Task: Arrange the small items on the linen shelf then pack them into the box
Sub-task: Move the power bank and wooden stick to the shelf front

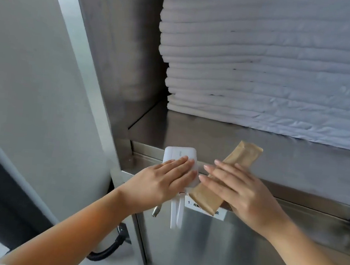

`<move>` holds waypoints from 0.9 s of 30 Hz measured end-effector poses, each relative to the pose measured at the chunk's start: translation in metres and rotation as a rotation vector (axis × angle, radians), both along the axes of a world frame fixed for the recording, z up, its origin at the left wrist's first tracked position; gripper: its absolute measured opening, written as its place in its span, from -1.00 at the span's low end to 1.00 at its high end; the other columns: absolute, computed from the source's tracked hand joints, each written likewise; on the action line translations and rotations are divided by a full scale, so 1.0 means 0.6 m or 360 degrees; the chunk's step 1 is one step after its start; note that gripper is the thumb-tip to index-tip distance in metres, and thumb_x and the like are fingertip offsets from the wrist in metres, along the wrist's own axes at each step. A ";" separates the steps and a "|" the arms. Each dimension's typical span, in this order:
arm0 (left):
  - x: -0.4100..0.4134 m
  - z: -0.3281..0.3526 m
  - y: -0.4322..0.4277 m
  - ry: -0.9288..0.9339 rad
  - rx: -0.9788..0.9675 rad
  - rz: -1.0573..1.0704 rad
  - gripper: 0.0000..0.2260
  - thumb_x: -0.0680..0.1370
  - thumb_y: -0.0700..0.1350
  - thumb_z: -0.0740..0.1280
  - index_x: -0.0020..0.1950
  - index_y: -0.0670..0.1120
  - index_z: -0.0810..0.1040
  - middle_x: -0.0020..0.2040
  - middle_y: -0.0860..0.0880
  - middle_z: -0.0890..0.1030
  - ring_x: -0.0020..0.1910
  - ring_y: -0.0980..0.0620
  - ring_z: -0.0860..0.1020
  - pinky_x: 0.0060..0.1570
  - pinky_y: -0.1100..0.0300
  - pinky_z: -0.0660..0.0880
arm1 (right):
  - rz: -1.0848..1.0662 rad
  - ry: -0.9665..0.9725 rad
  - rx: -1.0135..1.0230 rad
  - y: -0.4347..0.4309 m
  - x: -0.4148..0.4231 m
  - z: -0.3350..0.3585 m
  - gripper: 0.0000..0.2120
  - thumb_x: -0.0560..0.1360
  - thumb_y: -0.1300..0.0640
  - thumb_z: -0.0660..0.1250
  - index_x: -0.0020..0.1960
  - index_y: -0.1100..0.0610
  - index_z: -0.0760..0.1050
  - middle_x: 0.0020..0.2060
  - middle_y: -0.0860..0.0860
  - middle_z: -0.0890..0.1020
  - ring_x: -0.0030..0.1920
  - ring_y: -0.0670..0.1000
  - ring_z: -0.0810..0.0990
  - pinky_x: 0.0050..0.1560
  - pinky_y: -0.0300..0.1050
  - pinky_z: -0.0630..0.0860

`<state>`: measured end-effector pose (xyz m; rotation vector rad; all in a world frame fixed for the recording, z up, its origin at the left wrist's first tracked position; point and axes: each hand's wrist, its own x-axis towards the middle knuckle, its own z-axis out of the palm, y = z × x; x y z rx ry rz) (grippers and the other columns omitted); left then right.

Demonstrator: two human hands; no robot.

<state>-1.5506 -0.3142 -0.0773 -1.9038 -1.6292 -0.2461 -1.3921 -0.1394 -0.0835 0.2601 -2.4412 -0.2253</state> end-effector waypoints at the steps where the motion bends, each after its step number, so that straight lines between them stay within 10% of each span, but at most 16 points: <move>1: -0.016 -0.002 0.003 0.0006 0.0005 -0.0030 -0.63 0.64 -0.25 -0.01 0.14 -0.31 0.58 0.15 -0.27 0.57 0.14 -0.21 0.55 -0.04 0.00 0.58 | -0.0016 0.0000 -0.0004 -0.002 -0.012 0.001 -0.48 0.65 0.26 -0.20 0.20 0.15 0.54 0.12 0.12 0.61 0.12 0.19 0.59 0.01 0.15 0.55; 18: -0.145 -0.026 0.104 0.0054 -0.0022 -0.0245 -0.73 0.61 -0.28 0.14 0.18 -0.24 0.57 0.21 -0.23 0.55 0.22 -0.15 0.50 0.07 0.05 0.54 | 0.0028 -0.0086 -0.0239 0.078 -0.126 -0.019 -0.67 0.50 0.39 0.15 0.19 0.23 0.53 0.13 0.17 0.59 0.16 0.21 0.55 -0.03 0.12 0.58; 27: -0.164 -0.033 0.131 -0.0425 -0.0175 -0.0210 -0.64 0.53 -0.27 0.14 0.29 -0.18 0.51 0.31 -0.13 0.48 0.32 -0.11 0.41 0.15 -0.05 0.49 | -0.0007 -0.0197 -0.0291 0.119 -0.145 -0.014 -0.68 0.46 0.35 0.20 0.18 0.26 0.53 0.14 0.16 0.58 0.19 0.19 0.53 0.11 0.10 0.53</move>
